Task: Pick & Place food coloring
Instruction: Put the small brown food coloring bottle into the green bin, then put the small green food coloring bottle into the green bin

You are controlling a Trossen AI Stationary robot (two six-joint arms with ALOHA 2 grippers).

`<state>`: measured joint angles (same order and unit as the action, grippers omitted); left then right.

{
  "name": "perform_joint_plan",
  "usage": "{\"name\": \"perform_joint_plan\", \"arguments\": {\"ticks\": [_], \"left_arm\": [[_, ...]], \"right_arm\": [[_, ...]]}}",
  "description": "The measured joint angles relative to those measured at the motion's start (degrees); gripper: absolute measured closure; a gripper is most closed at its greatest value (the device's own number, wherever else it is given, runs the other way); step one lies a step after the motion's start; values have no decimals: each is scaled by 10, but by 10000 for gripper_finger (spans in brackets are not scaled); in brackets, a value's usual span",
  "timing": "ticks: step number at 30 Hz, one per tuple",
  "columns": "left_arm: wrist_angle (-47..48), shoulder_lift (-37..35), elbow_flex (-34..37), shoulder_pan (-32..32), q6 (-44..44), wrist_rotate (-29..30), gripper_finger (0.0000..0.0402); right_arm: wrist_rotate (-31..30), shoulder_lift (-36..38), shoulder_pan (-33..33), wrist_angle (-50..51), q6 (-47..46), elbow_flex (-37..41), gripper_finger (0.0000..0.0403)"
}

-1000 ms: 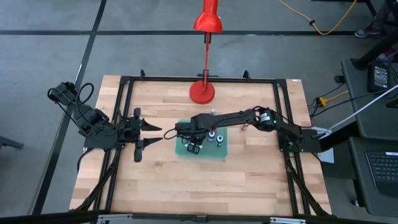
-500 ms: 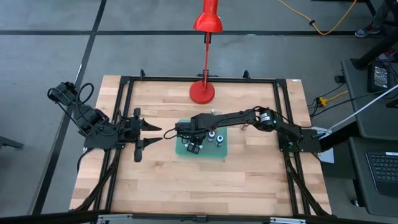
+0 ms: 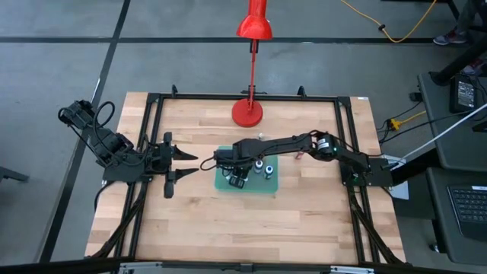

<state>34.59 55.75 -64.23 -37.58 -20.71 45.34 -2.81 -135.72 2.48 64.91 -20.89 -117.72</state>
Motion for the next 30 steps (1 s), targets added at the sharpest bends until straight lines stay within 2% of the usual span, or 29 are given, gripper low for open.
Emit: {"name": "perform_joint_plan", "arguments": {"ticks": [8, 14, 22, 30], "left_arm": [[0, 0, 0, 0, 0, 0, 245], [0, 0, 0, 0, 0, 0, 245], [7, 0, 0, 4, 23, 0, 245], [55, 0, 0, 67, 41, 1, 245]], "right_arm": [[-3, -2, 0, 82, 2, -89, 279], [-47, 1, 8, 152, 3, -173, 279], [-151, 73, 46, 164, -5, -151, 279], [-156, 83, 37, 176, 6, -150, 279]]}}
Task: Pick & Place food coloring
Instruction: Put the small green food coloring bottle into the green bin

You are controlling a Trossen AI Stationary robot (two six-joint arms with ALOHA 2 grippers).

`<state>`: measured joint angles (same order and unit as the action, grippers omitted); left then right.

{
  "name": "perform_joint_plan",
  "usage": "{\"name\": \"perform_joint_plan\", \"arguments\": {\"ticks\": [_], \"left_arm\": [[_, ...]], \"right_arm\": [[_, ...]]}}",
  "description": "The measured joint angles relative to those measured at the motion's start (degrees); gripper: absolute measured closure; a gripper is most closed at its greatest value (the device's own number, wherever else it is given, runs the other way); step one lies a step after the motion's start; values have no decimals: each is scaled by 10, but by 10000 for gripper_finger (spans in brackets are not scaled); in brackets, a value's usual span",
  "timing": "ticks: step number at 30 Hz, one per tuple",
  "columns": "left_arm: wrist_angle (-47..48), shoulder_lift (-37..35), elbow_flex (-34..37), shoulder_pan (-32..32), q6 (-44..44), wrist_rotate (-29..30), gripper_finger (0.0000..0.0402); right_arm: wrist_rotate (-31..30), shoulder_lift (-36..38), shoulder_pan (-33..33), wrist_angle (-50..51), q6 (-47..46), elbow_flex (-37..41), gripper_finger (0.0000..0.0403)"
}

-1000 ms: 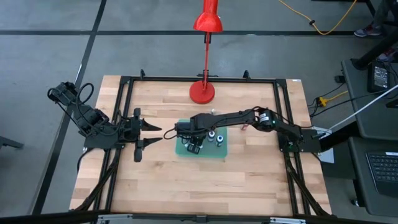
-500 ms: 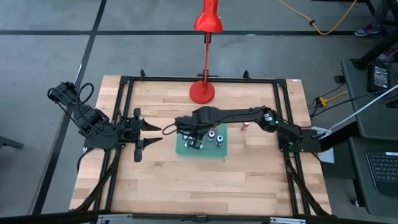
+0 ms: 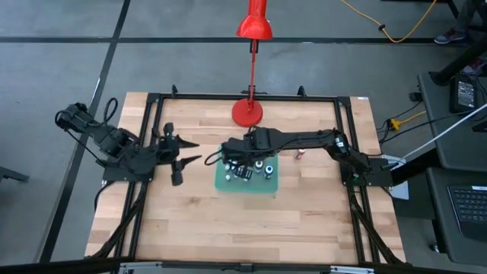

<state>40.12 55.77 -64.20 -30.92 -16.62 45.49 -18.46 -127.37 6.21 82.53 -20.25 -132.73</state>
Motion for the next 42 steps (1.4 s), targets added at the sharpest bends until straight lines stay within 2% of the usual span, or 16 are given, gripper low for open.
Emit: {"name": "perform_joint_plan", "arguments": {"ticks": [4, 9, 19, 24, 29, 35, 38, 42], "left_arm": [[7, 0, 0, 47, 10, -15, 245], [18, 0, 0, 112, 26, -38, 245], [65, 0, 0, 207, -21, -47, 245], [67, 0, 0, 239, -36, -47, 245], [71, 0, 0, 262, -37, -46, 245], [72, 0, 0, 284, -32, -48, 245], [72, 0, 0, 294, -28, -55, 245], [73, 0, 0, 301, -31, -72, 245]], "right_arm": [[-12, 2, -21, 8, 50, 0, 279], [21, 10, -83, 11, 141, 0, 279], [234, 19, -221, -9, 333, 15, 279], [316, 35, -255, -60, 383, 107, 279], [318, 97, -264, -135, 399, 251, 285], [321, 188, -276, -320, 385, 438, 294], [320, 202, -282, -362, 367, 482, 282], [315, 203, -293, -364, 356, 505, 236]]}}
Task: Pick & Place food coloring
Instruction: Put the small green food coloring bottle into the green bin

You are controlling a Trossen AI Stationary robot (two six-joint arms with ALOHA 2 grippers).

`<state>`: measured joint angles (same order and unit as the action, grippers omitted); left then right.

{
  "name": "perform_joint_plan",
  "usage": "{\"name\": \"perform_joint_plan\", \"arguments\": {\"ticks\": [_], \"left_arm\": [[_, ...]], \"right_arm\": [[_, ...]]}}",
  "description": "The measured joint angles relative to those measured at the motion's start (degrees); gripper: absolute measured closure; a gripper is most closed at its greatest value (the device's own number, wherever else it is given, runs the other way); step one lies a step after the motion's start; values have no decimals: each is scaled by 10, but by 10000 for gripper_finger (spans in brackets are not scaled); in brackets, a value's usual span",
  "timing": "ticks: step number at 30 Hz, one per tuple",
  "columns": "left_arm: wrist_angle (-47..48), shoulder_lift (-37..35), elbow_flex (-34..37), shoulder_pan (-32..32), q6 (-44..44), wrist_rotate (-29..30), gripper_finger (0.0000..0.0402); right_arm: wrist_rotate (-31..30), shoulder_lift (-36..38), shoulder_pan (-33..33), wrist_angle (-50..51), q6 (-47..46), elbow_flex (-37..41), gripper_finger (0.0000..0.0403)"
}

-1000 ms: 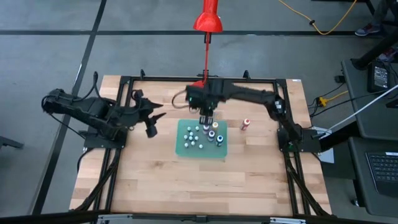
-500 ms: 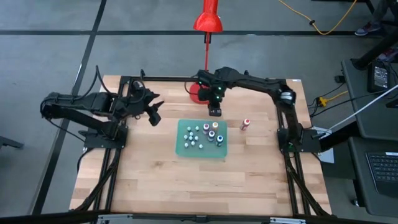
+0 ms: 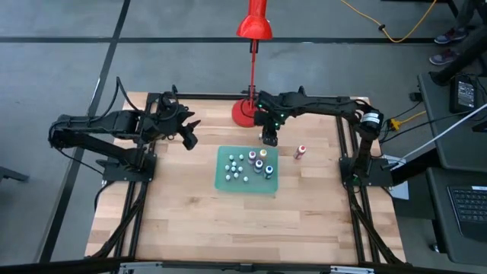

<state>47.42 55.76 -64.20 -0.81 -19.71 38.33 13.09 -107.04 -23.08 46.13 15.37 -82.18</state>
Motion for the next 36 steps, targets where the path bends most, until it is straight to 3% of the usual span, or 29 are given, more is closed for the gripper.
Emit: {"name": "perform_joint_plan", "arguments": {"ticks": [7, 16, 24, 36], "left_arm": [[0, 0, 0, 1, -7, -7, 245], [1, 0, 0, 1, -23, -7, 245], [0, 0, 0, 1, -23, -4, 245], [0, 0, 0, 1, -22, -2, 245]], "right_arm": [[-47, -11, -14, -63, 0, 13, 149], [-33, -55, -17, -57, -4, 14, 139], [-30, -82, -16, -68, -4, 14, 149], [-29, -85, -17, -79, -2, 13, 233]]}}
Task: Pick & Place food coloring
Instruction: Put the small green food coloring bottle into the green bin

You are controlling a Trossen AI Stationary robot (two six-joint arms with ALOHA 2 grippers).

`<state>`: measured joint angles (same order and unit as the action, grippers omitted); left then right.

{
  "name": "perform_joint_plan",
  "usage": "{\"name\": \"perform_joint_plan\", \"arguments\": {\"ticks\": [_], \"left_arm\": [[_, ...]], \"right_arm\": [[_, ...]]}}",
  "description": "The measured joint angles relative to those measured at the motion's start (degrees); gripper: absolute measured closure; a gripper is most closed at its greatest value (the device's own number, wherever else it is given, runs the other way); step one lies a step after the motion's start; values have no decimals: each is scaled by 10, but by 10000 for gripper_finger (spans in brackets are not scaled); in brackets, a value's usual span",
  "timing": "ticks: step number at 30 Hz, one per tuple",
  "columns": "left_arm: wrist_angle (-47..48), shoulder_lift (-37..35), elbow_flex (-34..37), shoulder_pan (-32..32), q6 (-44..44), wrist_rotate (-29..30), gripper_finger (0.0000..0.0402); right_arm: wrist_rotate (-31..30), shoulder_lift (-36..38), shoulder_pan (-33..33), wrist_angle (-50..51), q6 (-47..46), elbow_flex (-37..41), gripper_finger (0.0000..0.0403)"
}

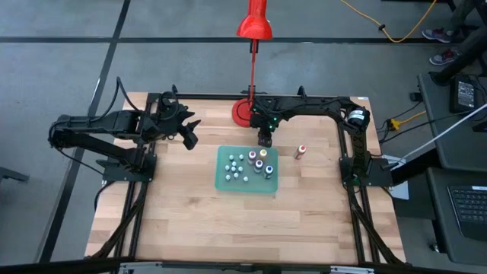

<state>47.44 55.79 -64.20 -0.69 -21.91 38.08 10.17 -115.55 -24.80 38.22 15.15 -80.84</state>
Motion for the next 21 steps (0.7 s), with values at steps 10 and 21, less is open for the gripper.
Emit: {"name": "perform_joint_plan", "arguments": {"ticks": [10, 21], "left_arm": [[0, 0, 0, 0, 2, 1, 245], [0, 0, 0, 0, 9, 0, 245]], "right_arm": [[0, 0, 0, 10, -6, 0, 300], [-1, 8, 0, 19, -29, 0, 330]]}}
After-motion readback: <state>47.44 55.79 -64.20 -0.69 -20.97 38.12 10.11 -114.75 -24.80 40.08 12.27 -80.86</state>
